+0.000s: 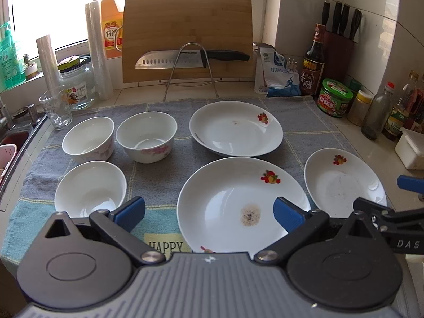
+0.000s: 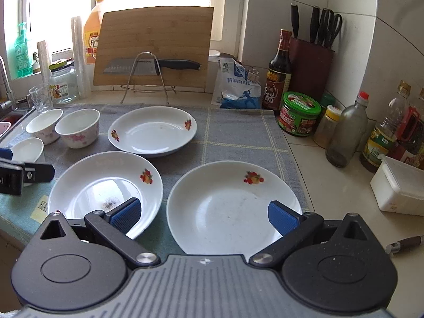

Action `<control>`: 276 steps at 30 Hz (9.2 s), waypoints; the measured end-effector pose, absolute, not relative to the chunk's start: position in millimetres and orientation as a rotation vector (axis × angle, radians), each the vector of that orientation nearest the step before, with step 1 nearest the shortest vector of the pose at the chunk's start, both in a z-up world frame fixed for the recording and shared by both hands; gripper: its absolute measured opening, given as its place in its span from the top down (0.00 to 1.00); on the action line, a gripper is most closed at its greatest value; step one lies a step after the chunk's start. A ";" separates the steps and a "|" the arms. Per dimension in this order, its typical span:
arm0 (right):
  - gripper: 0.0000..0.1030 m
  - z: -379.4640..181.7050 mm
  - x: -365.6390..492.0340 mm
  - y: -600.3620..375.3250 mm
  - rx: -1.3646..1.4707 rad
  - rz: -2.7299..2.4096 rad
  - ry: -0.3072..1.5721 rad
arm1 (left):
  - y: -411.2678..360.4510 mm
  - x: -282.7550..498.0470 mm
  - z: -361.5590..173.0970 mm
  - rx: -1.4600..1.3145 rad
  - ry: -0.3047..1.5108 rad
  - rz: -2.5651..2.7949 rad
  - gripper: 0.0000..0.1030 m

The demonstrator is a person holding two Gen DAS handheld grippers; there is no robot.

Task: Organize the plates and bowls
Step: 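Move the left tool to the rim of a stained white fruit-print plate, then close the left tool on the plate rim and lift the plate, then carry the held plate with the left tool toward another white plate, then lower the held plate with the left tool onto the other plate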

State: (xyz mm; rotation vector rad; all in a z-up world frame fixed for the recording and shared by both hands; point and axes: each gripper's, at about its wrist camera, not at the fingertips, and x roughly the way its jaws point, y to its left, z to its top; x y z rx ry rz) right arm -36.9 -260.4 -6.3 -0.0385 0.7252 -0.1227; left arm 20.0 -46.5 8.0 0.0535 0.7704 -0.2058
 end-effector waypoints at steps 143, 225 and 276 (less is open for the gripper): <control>0.00 -82.4 56.4 -379.8 -0.086 -0.083 0.849 | -319.4 292.9 -60.3 0.523 1.011 -1.151 0.13; 0.00 -94.6 14.6 -184.3 -0.210 0.431 0.825 | -34.9 170.6 -51.3 0.263 1.065 -0.864 0.11; 0.00 -62.1 15.1 -200.2 -0.240 0.412 0.823 | -71.0 197.7 -32.2 0.288 1.150 -0.946 0.24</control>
